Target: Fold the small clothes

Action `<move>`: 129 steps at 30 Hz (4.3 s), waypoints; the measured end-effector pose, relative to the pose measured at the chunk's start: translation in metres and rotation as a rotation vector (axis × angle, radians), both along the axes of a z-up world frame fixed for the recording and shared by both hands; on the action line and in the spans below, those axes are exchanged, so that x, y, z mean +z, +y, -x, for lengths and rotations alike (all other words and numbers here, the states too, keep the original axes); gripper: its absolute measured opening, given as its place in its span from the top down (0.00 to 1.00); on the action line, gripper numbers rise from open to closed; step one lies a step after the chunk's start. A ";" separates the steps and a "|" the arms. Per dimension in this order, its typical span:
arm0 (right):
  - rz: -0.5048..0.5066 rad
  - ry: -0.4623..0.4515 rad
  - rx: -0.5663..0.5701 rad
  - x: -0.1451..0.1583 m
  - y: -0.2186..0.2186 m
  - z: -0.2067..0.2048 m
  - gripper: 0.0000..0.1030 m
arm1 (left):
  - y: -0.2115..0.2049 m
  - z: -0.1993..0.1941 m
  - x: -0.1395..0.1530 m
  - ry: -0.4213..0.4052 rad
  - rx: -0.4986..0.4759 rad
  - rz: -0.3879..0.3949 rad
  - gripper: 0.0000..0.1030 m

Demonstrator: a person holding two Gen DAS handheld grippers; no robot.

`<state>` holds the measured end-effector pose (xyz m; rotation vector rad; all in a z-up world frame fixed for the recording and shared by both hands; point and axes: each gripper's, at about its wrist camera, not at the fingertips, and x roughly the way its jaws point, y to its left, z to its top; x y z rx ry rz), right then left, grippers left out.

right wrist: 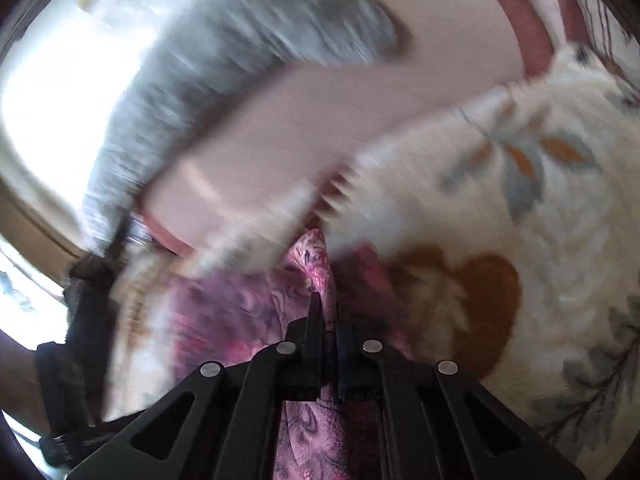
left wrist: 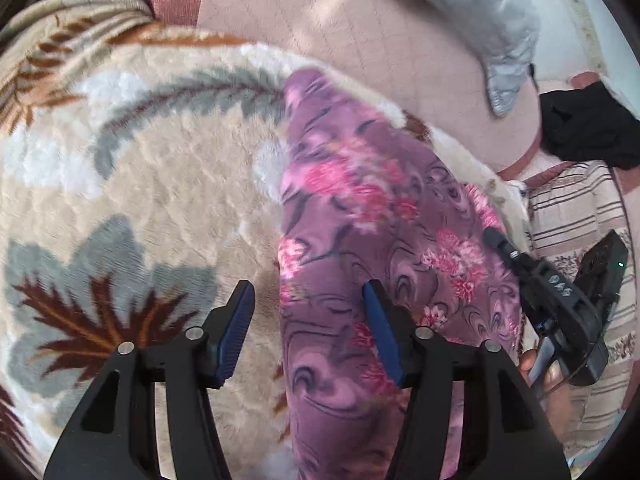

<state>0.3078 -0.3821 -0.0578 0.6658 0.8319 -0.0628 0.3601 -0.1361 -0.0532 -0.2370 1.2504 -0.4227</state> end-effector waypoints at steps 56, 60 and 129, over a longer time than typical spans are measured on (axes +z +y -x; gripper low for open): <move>-0.026 -0.086 0.101 0.010 0.005 0.183 0.98 | 0.015 0.153 -0.009 0.029 -0.119 -0.071 0.43; 0.003 0.010 0.068 -0.005 0.003 0.176 0.93 | 0.024 0.154 0.004 0.049 -0.161 -0.036 0.44; -0.167 -0.050 0.113 -0.018 -0.048 0.056 0.55 | 0.048 0.048 0.000 0.050 -0.045 0.160 0.33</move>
